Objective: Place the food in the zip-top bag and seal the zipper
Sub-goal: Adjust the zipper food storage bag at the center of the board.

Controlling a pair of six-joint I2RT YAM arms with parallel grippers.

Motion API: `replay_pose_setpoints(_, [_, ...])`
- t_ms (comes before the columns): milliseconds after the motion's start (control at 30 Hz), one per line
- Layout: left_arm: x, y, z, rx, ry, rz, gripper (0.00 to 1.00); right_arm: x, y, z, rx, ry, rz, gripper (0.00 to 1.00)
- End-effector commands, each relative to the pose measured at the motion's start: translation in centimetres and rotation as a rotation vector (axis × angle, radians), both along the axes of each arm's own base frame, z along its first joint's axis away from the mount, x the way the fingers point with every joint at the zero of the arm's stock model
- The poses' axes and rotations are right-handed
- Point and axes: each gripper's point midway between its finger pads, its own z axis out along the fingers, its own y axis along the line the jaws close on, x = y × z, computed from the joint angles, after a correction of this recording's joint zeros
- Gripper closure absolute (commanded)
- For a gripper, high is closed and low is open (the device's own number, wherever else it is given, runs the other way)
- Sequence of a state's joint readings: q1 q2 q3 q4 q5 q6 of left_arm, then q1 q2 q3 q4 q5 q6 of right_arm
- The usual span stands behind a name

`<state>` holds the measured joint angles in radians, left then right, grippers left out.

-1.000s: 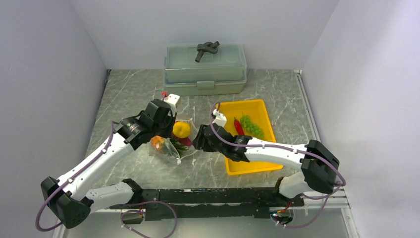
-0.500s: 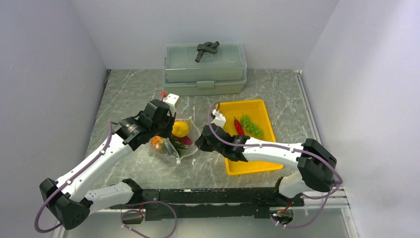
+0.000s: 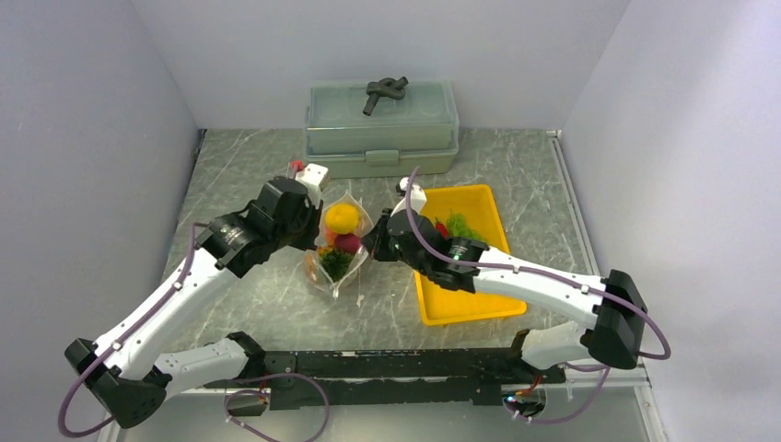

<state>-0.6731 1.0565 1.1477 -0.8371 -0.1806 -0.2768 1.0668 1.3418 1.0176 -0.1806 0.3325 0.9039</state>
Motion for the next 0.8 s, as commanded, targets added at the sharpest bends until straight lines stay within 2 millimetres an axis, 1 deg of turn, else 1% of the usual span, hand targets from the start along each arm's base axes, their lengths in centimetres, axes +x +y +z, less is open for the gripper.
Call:
replay_pose_setpoints(0, [0.0, -0.8, 4.7, -0.079, -0.060, -0.020, 1.00, 0.6, -0.8, 5.5, 0.011, -0.119, 0.006, 1.00])
replay_pose_setpoints(167, [-0.1, -1.2, 7.6, -0.106, -0.082, -0.041, 1.00, 0.6, -1.6, 8.7, 0.002, -0.182, 0.020, 1.00])
replay_pose_setpoints(300, [-0.5, -1.4, 9.8, -0.132, -0.087, -0.061, 1.00, 0.4, -2.6, 11.4, 0.004, -0.233, 0.018, 1.00])
replay_pose_setpoints(333, [-0.5, -1.4, 10.3, -0.140, -0.090, -0.061, 1.00, 0.4, -2.9, 11.8, 0.007, -0.243, 0.014, 1.00])
replay_pose_setpoints(367, [-0.6, -1.6, 10.4, -0.148, -0.088, -0.064, 1.00, 0.4, -3.2, 11.7, 0.005, -0.248, 0.009, 1.00])
replay_pose_setpoints(400, [-0.5, -1.7, 9.9, -0.153, -0.077, -0.058, 1.00, 0.5, -3.1, 11.0, -0.002, -0.245, 0.007, 1.00])
replay_pose_setpoints(433, [-0.4, -2.1, 8.6, -0.154, -0.058, -0.061, 1.00, 0.6, -2.8, 9.6, -0.019, -0.234, 0.012, 1.00])
replay_pose_setpoints(467, [-0.1, -2.6, 6.9, -0.148, -0.031, -0.066, 1.00, 0.9, -2.4, 7.9, -0.051, -0.213, 0.014, 1.00])
replay_pose_setpoints(500, [0.3, -2.9, 4.7, -0.122, 0.008, -0.052, 1.00, 1.2, -2.1, 5.9, -0.098, -0.178, 0.014, 1.00])
replay_pose_setpoints(533, [0.8, -2.8, 2.7, -0.086, 0.049, -0.028, 1.00, 1.5, -1.9, 4.5, -0.138, -0.145, 0.012, 1.00])
replay_pose_setpoints(567, [0.9, -2.8, 1.4, -0.055, 0.091, -0.008, 1.00, 1.5, -1.6, 3.8, -0.167, -0.122, 0.015, 1.00])
replay_pose_setpoints(600, [1.0, -2.7, 1.5, -0.038, 0.112, 0.007, 1.00, 1.5, -1.5, 4.0, -0.170, -0.121, 0.019, 1.00])
replay_pose_setpoints(633, [1.0, -2.9, 2.4, -0.053, 0.103, 0.001, 1.00, 1.3, -1.4, 4.7, -0.152, -0.133, 0.026, 1.00])
replay_pose_setpoints(733, [0.6, -2.9, 8.9, -0.188, -0.061, -0.026, 1.00, 1.2, -2.6, 8.4, -0.062, -0.212, -0.002, 1.00])
replay_pose_setpoints(767, [0.5, -2.5, 10.4, -0.202, -0.095, -0.024, 1.00, 1.2, -3.1, 9.3, -0.049, -0.232, -0.014, 1.00])
